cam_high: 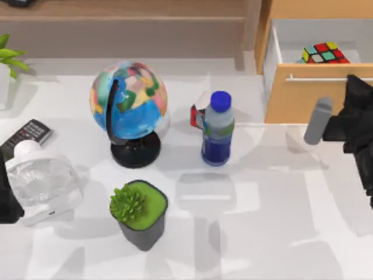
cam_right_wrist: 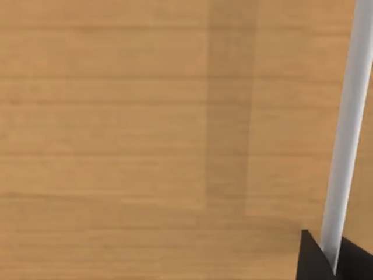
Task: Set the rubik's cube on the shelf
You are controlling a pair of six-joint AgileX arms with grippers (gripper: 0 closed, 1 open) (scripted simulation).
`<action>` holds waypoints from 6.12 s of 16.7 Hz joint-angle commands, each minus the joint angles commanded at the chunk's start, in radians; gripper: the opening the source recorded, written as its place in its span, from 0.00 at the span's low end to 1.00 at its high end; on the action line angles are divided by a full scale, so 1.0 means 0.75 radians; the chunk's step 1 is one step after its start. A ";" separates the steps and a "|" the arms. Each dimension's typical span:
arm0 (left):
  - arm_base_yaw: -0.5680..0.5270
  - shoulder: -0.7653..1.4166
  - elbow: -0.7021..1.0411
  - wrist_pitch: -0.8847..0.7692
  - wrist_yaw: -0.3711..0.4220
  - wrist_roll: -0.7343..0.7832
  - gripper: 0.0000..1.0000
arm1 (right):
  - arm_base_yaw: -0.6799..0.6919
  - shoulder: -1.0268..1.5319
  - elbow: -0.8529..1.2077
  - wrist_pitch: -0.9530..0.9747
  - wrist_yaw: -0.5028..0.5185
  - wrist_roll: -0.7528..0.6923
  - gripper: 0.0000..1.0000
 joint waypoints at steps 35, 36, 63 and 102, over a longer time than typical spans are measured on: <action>0.000 0.000 0.000 0.000 0.000 0.000 1.00 | 0.091 -0.086 -0.323 0.235 0.094 0.001 1.00; 0.000 0.000 0.000 0.000 0.000 0.000 1.00 | 0.091 -0.086 -0.323 0.235 0.094 0.001 1.00; 0.000 0.000 0.000 0.000 0.000 0.000 1.00 | 0.617 -0.271 0.824 -0.965 0.048 0.935 1.00; 0.000 0.000 0.000 0.000 0.000 0.000 1.00 | -0.168 0.520 2.569 -3.995 -0.389 1.861 1.00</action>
